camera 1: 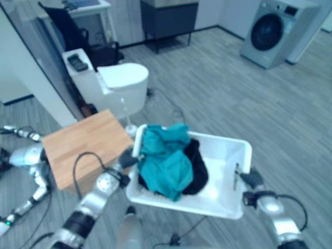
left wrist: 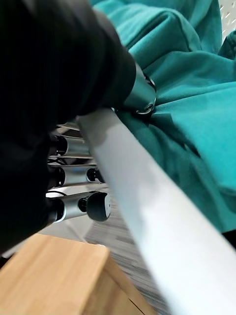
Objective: Grab the laundry basket,head to the washer,open it,put in the laundry and shut it.
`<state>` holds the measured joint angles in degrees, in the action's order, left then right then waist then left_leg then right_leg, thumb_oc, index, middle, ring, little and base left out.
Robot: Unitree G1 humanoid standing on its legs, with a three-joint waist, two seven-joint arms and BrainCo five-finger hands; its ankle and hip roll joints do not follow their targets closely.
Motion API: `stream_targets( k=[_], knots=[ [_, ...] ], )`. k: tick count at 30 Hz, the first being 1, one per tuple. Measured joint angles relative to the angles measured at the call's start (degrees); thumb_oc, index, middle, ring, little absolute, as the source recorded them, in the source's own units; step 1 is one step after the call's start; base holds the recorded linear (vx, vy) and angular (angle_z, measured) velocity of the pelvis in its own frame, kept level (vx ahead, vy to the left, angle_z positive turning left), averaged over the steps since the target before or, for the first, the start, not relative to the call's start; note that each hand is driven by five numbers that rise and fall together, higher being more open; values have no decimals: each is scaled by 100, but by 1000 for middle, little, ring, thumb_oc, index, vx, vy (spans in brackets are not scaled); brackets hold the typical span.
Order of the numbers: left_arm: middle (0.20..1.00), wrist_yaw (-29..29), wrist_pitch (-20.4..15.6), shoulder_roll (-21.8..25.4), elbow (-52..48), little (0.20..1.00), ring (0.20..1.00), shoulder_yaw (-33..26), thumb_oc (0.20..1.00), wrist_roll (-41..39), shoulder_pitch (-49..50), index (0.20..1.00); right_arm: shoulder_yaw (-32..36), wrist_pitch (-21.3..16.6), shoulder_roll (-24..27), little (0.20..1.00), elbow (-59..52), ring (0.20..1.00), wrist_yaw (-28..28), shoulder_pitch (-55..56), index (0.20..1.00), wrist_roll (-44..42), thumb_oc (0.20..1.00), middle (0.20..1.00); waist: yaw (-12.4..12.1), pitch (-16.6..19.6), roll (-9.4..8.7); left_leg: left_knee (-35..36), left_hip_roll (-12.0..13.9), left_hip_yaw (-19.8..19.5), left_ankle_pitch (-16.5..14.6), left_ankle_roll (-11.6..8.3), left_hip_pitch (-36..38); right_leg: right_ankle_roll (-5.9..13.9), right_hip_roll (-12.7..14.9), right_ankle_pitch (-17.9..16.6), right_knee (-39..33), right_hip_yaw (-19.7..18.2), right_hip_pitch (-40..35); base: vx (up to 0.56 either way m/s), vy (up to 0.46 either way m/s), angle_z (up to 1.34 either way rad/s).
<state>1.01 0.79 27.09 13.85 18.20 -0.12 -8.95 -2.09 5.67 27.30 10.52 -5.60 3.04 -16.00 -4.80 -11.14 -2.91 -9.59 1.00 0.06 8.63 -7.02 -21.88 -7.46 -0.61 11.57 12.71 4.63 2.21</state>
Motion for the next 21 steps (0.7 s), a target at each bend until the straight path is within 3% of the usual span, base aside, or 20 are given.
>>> stream_targets(
  k=[2, 4, 5, 6, 7, 8, 9, 10, 11, 12, 13, 14, 15, 16, 18, 19, 20, 21],
  knots=[
    [200, 2, -2, -33, 0, 200, 200, -194, 200, -1, 177, 200, -118, 30, 0, 200, 30, 200, 36, -171, 200, 2, 200, 200, -293, 18, 235, 831, -310, -454, -11, -15, 30, -109, -258, -35, -89, -301, 10, 452, -68, -126],
    [200, 28, 5, -10, 61, 200, 200, -579, 200, -5, 271, 200, -553, 99, -33, 200, 273, 200, 47, -604, 200, 6, 200, 200, -520, 1, 265, 951, -452, -871, -10, -12, -312, -252, -518, 48, -80, -413, -140, 732, 57, -131],
    [200, 57, 4, 24, 64, 200, 200, -604, 200, -9, 281, 200, -635, 99, -50, 200, 362, 200, 43, -705, 200, 8, 200, 200, -530, -6, 223, 824, -471, -852, -9, -10, -393, -278, -571, 168, -63, -472, -224, 700, 137, -86],
    [200, 106, 2, 45, 102, 200, 200, -615, 200, -18, 294, 200, -699, 107, -81, 200, 485, 200, 41, -813, 200, 13, 200, 200, -574, 19, 153, 569, -454, -702, -66, 113, -406, -232, -591, 291, 13, -539, -233, 466, 142, -51],
    [200, 119, 11, 49, 118, 200, 200, -622, 200, -23, 323, 200, -697, 112, -132, 200, 495, 200, 33, -831, 200, 18, 200, 200, -601, 29, 125, 175, -387, -343, -233, 373, -420, -175, -600, 416, 49, -571, -342, 288, 94, -59],
    [200, 135, 7, 95, 109, 200, 200, -640, 200, -43, 428, 200, -719, 93, -230, 200, 528, 200, 21, -787, 200, 23, 200, 200, -591, 121, 40, 27, -312, -138, -321, 638, -374, -245, -592, 532, 80, -689, -452, 508, 170, -49],
    [200, 135, 1, 192, 117, 200, 200, -635, 200, -71, 523, 200, -756, 96, -355, 200, 501, 200, 20, -600, 200, 30, 200, 200, -610, 366, -175, 62, -453, -62, -276, 741, -111, -100, -498, 664, 1, -834, -645, 629, 203, -62],
    [200, 147, 3, 167, 139, 200, 200, -667, 200, -76, 597, 200, -800, 118, -395, 200, 529, 200, 37, -556, 200, 36, 200, 200, -687, 421, -247, 284, -417, -88, -381, 814, 331, 193, -427, 827, 245, -865, -721, 621, 203, -75],
    [200, 162, 10, 207, 166, 200, 200, -730, 200, -90, 679, 200, -782, 106, -563, 200, 560, 200, 42, -531, 200, 47, 200, 200, -695, 460, -418, 530, -503, 122, -145, 814, 604, 821, -267, 1040, 845, -834, -589, 625, 201, -62],
    [200, 171, 14, 218, 182, 200, 200, -757, 200, -111, 733, 200, -832, 105, -589, 200, 548, 200, 46, -485, 200, 102, 200, 200, -536, 510, -477, 433, -612, 126, -291, 943, 753, 1268, -139, 901, 1548, -790, -404, 589, 212, -37],
    [200, 165, 14, 226, 156, 200, 200, -769, 200, -112, 737, 200, -813, 116, -594, 200, 484, 200, 50, -443, 200, 187, 200, 200, -508, 493, -480, 373, -671, 215, -509, 1131, 963, 1906, -61, 479, 2762, -673, 40, 635, 244, -15],
    [200, 161, 13, 224, 133, 200, 200, -770, 200, -113, 740, 200, -735, 114, -607, 200, 370, 200, 75, -347, 200, 249, 200, 200, -465, 472, -452, 293, -721, 223, -824, 1235, 1246, 2161, 99, -277, 3869, -548, 475, 557, 256, -10],
    [200, 157, 9, 223, 115, 200, 200, -759, 200, -112, 739, 200, -654, 107, -663, 200, 355, 200, 100, -282, 200, 256, 200, 200, -359, 437, -390, 297, -810, 116, -1097, 1353, 1600, 2137, 273, -565, 4518, -413, 722, 561, 277, 5],
    [200, 164, 9, 217, 74, 200, 200, -760, 200, -112, 732, 200, -580, 107, -717, 200, 343, 200, 107, -280, 200, 259, 200, 200, -252, 398, -303, 381, -826, 15, -1228, 1426, 1892, 2021, 403, -532, 4835, -262, 881, 589, 248, 23],
    [200, 209, 4, 179, -25, 200, 200, -743, 200, -106, 612, 200, -392, 103, -690, 200, 81, 200, 125, -201, 200, 265, 200, 200, 5, 292, 175, 677, -576, -290, -1450, 1515, 2464, 1619, 406, -229, 4892, 110, 1557, 598, 103, 37],
    [200, 212, 2, 150, -25, 200, 200, -718, 200, -104, 450, 200, -261, 106, -686, 200, -51, 200, 138, -159, 200, 265, 200, 200, 126, 226, 424, 726, -410, -460, -1487, 1523, 2594, 1533, 286, -113, 4558, 208, 1910, 346, -22, 75],
    [200, 214, 3, 117, -15, 200, 200, -669, 200, -90, 216, 200, -122, 95, -677, 200, -153, 200, 145, -87, 200, 262, 200, 200, 314, 147, 663, 786, -208, -743, -1500, 1383, 2728, 1469, 105, -39, 3868, 260, 2161, 752, -138, 172],
    [200, 208, -42, 103, 36, 200, 200, -573, 200, 1, -175, 200, -36, 72, -661, 200, -219, 200, 155, 90, 200, 249, 200, 200, 656, 79, 620, 769, -167, -1087, -1413, 1002, 2957, 1433, 83, -290, 2185, 71, 2273, 597, -120, 181]
  ],
)
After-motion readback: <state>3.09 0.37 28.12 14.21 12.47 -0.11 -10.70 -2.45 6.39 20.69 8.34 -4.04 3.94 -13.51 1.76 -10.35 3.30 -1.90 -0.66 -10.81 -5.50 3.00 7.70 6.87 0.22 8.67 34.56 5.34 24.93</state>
